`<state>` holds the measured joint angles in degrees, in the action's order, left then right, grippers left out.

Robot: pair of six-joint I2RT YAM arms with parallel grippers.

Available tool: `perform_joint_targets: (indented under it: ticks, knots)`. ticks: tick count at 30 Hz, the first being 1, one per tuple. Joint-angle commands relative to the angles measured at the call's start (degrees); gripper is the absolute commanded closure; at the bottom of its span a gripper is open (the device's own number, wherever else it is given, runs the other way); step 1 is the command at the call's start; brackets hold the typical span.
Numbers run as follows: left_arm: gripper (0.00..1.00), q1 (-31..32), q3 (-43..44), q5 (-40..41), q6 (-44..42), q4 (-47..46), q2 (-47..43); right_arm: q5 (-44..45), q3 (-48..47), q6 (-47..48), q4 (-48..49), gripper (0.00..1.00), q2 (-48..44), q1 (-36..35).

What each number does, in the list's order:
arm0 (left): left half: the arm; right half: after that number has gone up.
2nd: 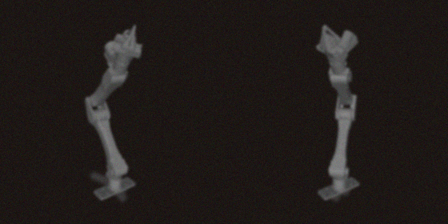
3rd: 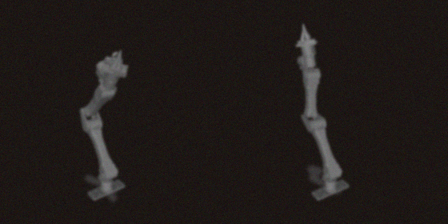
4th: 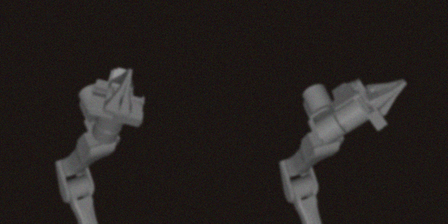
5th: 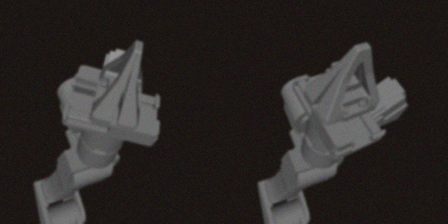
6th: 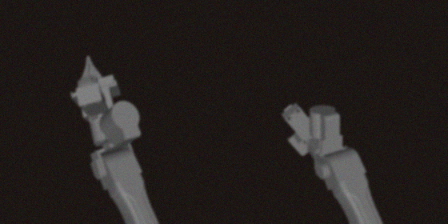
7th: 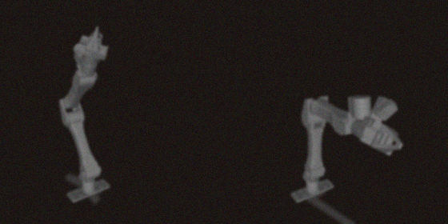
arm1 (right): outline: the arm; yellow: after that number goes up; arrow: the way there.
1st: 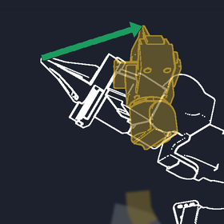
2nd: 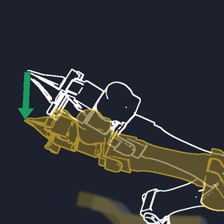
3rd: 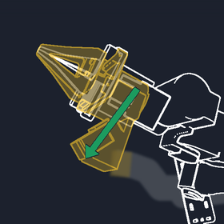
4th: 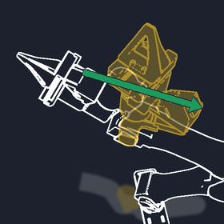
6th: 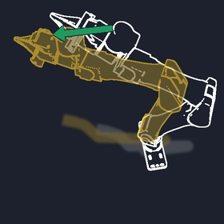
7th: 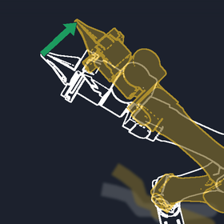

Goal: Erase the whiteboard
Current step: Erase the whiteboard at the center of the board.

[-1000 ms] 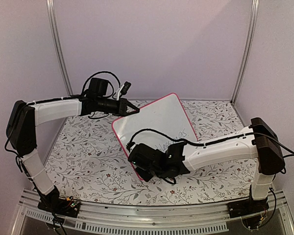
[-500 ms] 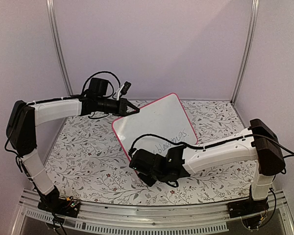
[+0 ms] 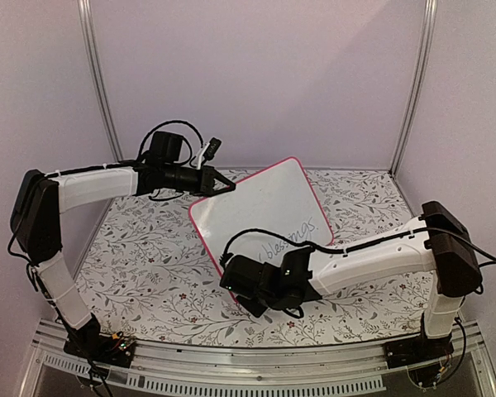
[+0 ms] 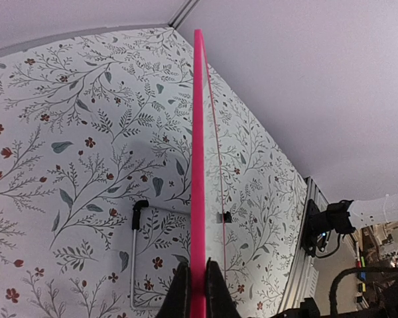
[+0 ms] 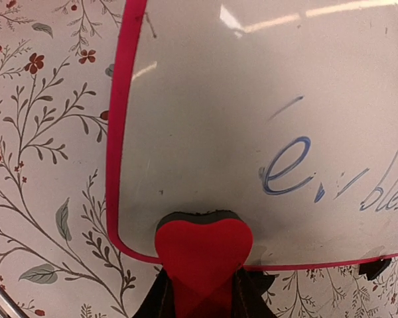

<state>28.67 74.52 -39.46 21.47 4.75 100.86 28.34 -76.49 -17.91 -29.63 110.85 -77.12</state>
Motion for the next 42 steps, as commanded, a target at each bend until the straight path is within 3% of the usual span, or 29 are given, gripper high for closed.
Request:
perform_joint_targets:
  ticks: [1, 14, 42]
  knots:
    - [1.00, 1.3, -0.4, 2.7, -1.5, 0.6, -0.4, 4.6, -3.0, 0.8, 0.4, 1.00, -4.1, 1.8]
    - [1.00, 1.3, -0.3, 2.7, -1.5, 0.7, -0.2, 4.0, -7.8, 5.8, 3.1, 1.00, 0.0, 0.6]
    - [1.00, 1.5, -0.4, 2.8, -1.5, 0.6, 0.0, 2.2, 0.3, 0.4, -2.8, 1.00, 4.5, -1.7]
